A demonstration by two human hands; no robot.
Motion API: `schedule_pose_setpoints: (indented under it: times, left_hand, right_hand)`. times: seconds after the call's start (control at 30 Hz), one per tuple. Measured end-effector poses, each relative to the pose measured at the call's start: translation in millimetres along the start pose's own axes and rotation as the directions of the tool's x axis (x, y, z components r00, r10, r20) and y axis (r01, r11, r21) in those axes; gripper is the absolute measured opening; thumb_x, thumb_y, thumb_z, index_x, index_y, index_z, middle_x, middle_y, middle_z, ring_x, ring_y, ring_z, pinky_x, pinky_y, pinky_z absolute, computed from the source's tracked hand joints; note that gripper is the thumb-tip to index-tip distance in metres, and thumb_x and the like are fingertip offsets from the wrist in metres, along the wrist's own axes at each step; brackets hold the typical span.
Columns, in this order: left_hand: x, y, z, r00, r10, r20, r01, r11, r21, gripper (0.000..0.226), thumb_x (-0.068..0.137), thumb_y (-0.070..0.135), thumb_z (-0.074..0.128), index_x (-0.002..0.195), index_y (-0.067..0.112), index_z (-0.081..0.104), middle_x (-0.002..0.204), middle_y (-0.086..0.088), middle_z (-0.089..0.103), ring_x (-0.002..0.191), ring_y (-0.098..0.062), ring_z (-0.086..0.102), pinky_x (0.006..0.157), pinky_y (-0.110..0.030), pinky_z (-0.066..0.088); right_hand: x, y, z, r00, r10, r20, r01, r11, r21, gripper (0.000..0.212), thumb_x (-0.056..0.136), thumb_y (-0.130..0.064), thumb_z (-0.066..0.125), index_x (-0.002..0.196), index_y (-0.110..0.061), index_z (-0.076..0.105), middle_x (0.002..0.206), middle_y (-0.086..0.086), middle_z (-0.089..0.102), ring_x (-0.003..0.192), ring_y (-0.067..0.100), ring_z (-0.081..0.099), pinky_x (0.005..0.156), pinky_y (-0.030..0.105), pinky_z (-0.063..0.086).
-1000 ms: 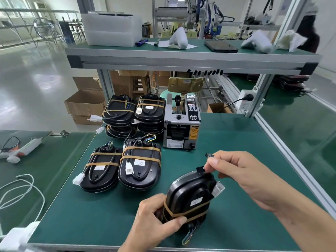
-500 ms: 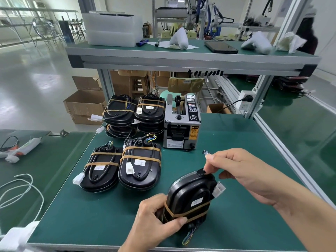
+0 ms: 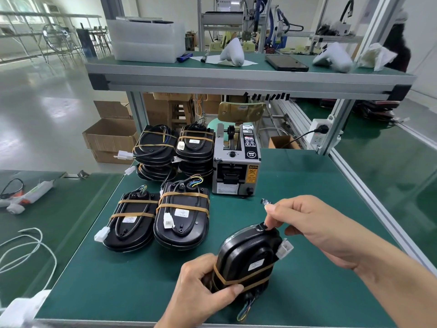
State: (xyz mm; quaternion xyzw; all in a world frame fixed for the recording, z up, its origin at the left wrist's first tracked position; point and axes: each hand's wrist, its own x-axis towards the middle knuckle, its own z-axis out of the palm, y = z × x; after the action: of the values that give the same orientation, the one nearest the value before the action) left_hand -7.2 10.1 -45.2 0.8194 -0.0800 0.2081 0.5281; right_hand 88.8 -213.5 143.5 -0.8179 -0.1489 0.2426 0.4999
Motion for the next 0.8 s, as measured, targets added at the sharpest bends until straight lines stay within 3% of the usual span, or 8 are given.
schedule_pose_setpoints:
  times: [0.37,0.47,0.63,0.8]
  left_hand:
    - [0.9,1.9,0.0,1.0,-0.003,-0.003,0.003,1.0,-0.006,0.026,0.074,0.042,0.093,0.085,0.026,0.076,0.073,-0.001,0.064,0.066,-0.026,0.06,0.058,-0.046,0.049]
    - [0.9,3.2,-0.2,1.0,-0.011,-0.004,0.011,1.0,-0.005,0.026,0.074,0.043,0.093,0.085,0.026,0.076,0.074,-0.002,0.064,0.067,-0.027,0.061,0.058,-0.047,0.05]
    - [0.6,4.2,0.4,1.0,-0.022,-0.011,0.022,1.0,0.005,0.028,0.072,0.043,0.092,0.081,0.021,0.075,0.072,-0.004,0.063,0.066,-0.028,0.059,0.059,-0.048,0.049]
    - [0.7,5.4,0.4,1.0,-0.027,-0.014,0.027,1.0,0.01,0.029,0.071,0.042,0.091,0.078,0.02,0.074,0.071,-0.004,0.062,0.065,-0.027,0.058,0.059,-0.047,0.05]
  right_hand:
    - [0.5,-0.3,-2.4,1.0,-0.014,-0.006,0.013,0.988,-0.155,0.043,0.097,-0.06,0.058,0.081,-0.026,0.078,0.089,-0.016,0.075,0.09,-0.01,0.064,0.091,0.028,0.042]
    - [1.7,-0.2,-1.7,1.0,-0.015,0.004,0.015,0.995,-0.103,0.043,0.093,-0.061,0.059,0.076,-0.025,0.077,0.088,-0.016,0.075,0.089,-0.01,0.065,0.092,0.029,0.041]
    - [1.7,-0.8,0.7,0.999,-0.033,0.004,0.033,0.998,-0.056,0.054,0.072,-0.075,0.056,0.073,-0.024,0.073,0.083,-0.014,0.073,0.084,-0.008,0.064,0.09,0.029,0.04]
    - [2.1,0.1,1.8,1.0,-0.022,-0.003,0.022,0.996,-0.082,0.053,0.073,-0.075,0.055,0.076,-0.026,0.076,0.088,-0.016,0.075,0.088,-0.013,0.062,0.096,0.031,0.042]
